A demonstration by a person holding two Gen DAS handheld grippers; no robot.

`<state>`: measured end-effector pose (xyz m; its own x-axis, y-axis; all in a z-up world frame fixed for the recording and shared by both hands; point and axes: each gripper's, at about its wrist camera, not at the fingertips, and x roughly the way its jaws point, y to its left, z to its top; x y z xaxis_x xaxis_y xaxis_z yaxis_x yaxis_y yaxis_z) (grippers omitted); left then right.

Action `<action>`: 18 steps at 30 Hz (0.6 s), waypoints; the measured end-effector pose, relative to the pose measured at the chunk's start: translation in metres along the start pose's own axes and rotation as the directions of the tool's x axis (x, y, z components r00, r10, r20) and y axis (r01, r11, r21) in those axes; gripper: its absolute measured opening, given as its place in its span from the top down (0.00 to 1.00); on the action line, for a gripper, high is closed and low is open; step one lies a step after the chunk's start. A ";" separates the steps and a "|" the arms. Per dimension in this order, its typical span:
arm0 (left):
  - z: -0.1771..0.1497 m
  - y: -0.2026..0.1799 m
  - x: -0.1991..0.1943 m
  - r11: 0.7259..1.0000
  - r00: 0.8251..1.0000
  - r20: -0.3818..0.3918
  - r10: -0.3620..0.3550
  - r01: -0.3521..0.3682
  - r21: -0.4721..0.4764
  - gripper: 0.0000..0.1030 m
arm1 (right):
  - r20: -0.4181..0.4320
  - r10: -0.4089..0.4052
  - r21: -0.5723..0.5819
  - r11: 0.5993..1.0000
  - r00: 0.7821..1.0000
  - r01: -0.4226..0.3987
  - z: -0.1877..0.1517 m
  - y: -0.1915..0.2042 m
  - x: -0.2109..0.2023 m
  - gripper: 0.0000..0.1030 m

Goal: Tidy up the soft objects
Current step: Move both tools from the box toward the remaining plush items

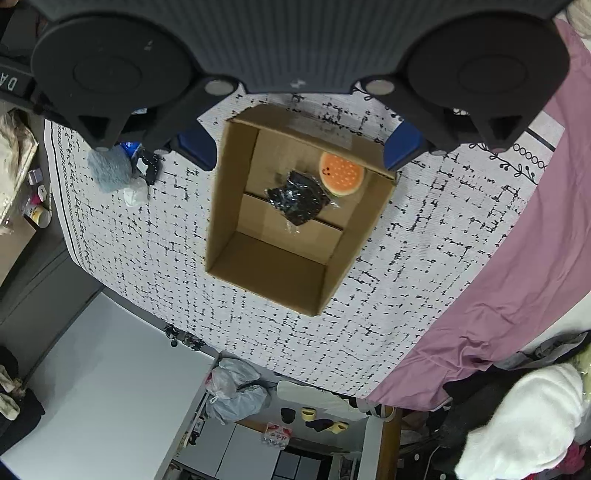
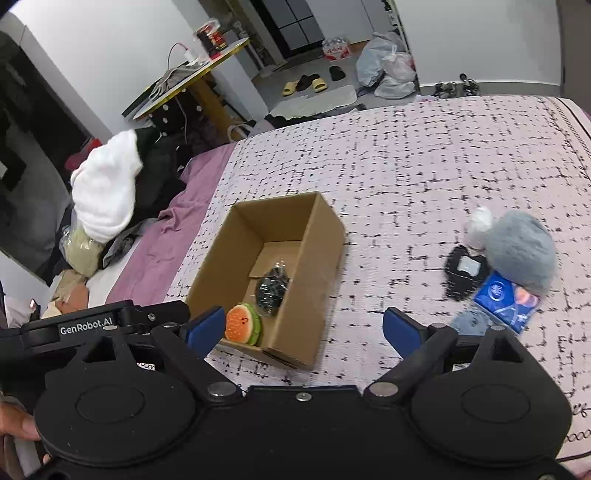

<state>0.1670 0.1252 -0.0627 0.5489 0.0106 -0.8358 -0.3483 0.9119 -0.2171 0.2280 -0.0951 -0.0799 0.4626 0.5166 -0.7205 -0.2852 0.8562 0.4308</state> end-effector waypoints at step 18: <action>-0.023 -0.069 -0.020 0.997 0.997 0.068 -0.030 0.025 0.070 0.00 | 0.087 -0.003 0.079 0.997 0.996 -0.004 -0.015 -0.070 -0.051 0.00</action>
<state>0.1625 0.0528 -0.0431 0.6096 0.0113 -0.7926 -0.2802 0.9384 -0.2021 0.2117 -0.1818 -0.0816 0.5344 0.5127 -0.6720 -0.2200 0.8520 0.4751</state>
